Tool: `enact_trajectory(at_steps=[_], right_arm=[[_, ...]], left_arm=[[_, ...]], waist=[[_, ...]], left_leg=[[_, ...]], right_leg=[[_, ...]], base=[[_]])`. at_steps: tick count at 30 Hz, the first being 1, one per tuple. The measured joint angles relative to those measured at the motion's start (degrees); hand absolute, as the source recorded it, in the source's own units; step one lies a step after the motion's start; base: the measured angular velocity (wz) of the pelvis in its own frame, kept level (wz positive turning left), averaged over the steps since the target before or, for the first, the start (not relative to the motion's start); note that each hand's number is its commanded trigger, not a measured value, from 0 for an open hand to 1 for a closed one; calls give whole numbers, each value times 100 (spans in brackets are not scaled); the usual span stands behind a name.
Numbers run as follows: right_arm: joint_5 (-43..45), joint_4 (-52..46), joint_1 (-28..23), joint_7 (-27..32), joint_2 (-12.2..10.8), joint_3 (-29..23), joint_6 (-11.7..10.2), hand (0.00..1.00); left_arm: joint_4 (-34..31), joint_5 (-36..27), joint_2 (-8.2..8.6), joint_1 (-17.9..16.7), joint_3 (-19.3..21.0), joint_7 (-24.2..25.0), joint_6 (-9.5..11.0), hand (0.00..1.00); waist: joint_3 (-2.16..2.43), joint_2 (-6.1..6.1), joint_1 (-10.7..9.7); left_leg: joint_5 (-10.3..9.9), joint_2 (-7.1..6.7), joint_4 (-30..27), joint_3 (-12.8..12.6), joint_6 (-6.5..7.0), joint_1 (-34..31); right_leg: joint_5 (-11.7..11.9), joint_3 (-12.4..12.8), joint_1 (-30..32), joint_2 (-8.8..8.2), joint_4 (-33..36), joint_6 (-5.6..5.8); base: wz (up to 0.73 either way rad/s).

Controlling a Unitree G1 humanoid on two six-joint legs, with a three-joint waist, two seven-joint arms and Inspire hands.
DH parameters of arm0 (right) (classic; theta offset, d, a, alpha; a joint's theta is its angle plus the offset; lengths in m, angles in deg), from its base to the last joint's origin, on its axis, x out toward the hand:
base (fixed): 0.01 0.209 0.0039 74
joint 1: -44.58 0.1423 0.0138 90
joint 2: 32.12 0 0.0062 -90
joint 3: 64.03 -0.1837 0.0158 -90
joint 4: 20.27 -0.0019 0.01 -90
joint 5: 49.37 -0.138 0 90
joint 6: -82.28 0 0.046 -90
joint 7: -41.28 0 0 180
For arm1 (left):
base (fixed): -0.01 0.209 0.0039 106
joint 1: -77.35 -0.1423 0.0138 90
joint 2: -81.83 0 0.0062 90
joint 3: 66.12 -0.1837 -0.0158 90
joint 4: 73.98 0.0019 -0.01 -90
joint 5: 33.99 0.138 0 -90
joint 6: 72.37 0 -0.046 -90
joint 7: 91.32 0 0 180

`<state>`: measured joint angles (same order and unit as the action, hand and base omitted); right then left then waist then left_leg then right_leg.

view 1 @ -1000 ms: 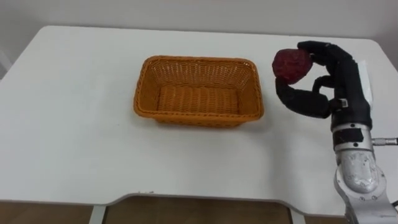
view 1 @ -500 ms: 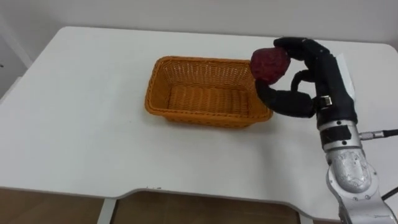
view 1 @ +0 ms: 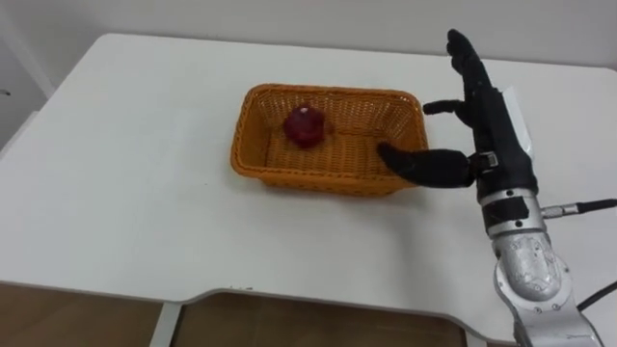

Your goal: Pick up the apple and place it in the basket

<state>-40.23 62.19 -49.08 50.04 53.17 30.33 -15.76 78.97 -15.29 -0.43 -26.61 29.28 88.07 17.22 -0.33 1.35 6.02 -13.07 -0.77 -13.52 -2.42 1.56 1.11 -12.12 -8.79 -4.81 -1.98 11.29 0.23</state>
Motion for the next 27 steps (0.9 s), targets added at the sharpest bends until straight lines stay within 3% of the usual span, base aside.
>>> enact_trajectory(at_steps=[6,12,15,18,24,27], right_arm=[[-256,7,2,50,9,-24,0,0],[-793,87,-4,413,83,-569,1,0],[-1059,212,-1,948,91,-1175,-11,0],[-1389,504,21,1811,191,-2031,-15,0],[-2347,935,21,3176,264,-3029,-92,0],[-2959,1232,-1,3721,262,-3398,-113,0]], left_arm=[[-70,-33,9,-20,-1,-64,-11,0],[-72,-60,-15,-58,67,-182,-11,0],[-65,-62,-17,-88,123,-296,-5,0],[-59,-107,-24,-257,332,-319,0,0],[-59,-233,-26,-484,369,-395,-3,0],[-175,-227,-35,-462,404,-396,-32,0]], waist=[[53,76,-59],[47,76,-272],[42,72,-321],[30,102,-513],[11,146,-881],[32,122,-1052]], left_leg=[[1,-3,6,-23,-1,18],[1,-6,3,22,-1,69],[1,-7,3,11,-1,83],[1,-8,0,13,-2,86],[1,-6,-5,5,-3,41],[1,-8,-7,3,-3,-37]], right_leg=[[0,-2,-35,0,-69,0],[0,-62,-111,-4,-74,0],[0,-60,-119,-2,-77,0],[0,-71,-121,-2,-73,0],[0,-47,-101,4,-76,1],[0,-20,-34,6,-74,0]], base=[[2],[5],[-3],[0],[-2],[0]])
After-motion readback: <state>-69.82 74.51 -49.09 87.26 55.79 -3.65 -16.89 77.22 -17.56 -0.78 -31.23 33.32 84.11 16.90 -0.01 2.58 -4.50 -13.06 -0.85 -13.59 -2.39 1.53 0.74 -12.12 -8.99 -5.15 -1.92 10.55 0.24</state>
